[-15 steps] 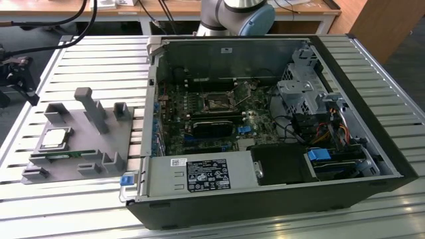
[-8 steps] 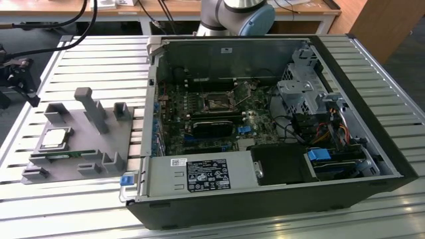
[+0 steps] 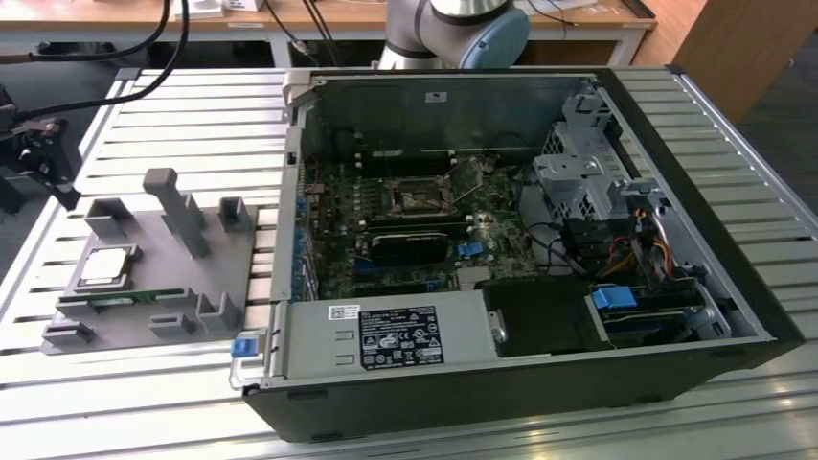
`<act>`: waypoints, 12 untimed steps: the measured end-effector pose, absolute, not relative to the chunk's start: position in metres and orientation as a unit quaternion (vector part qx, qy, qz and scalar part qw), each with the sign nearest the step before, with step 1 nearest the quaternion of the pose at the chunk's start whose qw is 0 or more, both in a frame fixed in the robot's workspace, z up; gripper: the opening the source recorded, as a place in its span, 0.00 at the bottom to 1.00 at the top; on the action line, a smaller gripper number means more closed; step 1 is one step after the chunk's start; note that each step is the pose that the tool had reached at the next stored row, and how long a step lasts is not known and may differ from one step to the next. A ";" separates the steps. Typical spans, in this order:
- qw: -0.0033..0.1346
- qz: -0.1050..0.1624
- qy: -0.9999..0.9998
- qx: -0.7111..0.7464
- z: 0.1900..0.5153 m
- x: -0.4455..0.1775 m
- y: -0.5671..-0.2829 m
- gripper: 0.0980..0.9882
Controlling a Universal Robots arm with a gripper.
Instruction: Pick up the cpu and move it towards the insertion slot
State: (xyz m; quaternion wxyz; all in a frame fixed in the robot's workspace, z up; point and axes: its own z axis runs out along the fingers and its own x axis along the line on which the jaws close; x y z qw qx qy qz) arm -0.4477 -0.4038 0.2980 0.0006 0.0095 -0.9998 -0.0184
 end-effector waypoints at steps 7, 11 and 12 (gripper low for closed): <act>0.001 -0.018 -1.000 0.010 0.291 -0.448 -0.404 0.63; 0.001 -0.018 -1.000 0.010 0.286 -0.448 -0.405 0.82; 0.001 -0.018 -1.000 0.010 0.285 -0.448 -0.405 0.82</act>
